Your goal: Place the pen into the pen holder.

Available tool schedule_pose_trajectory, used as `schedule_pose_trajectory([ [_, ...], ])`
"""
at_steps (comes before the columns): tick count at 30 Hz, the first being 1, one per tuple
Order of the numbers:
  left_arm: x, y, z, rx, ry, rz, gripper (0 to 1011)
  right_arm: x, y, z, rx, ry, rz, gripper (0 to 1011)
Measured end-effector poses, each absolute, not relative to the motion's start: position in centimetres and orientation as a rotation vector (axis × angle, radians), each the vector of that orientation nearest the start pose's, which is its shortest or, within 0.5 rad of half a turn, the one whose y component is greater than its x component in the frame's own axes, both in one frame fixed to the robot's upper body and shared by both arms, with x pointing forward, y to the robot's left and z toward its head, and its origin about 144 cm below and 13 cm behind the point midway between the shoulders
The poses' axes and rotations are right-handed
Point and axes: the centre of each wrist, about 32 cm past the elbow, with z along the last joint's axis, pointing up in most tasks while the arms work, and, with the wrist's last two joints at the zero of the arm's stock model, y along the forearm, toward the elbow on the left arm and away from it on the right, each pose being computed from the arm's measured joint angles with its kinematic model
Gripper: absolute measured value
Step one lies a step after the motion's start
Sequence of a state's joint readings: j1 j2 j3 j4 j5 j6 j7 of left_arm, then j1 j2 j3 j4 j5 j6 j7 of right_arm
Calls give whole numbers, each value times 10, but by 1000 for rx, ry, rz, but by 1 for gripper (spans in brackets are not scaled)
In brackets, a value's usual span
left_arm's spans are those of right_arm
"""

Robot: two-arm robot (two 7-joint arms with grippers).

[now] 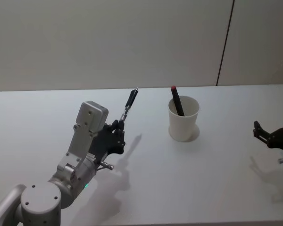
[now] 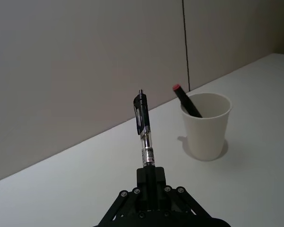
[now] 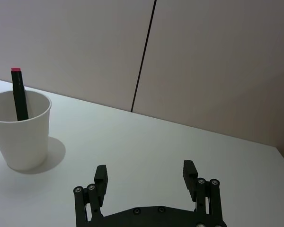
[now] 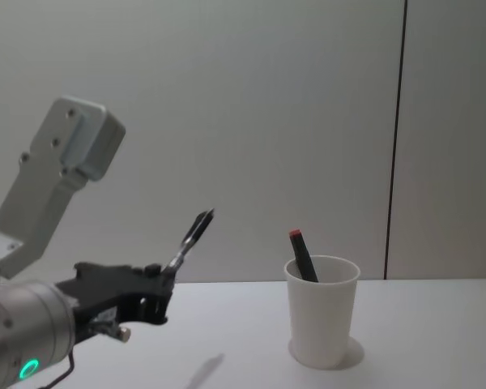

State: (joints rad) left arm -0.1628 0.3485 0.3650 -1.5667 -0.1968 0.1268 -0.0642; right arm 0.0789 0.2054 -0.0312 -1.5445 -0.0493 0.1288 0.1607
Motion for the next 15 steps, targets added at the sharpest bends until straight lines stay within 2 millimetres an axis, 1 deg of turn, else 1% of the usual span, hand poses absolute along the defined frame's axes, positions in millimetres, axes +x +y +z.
schedule_pose_trajectory([
  [6, 487, 221, 1175, 177, -140, 1104, 117, 482, -280, 1164, -268, -116, -1399, 1001],
  [15, 493, 219, 1180, 138, -211, 972, 117, 482, -280, 1164, -268, -116, -1398, 1001],
])
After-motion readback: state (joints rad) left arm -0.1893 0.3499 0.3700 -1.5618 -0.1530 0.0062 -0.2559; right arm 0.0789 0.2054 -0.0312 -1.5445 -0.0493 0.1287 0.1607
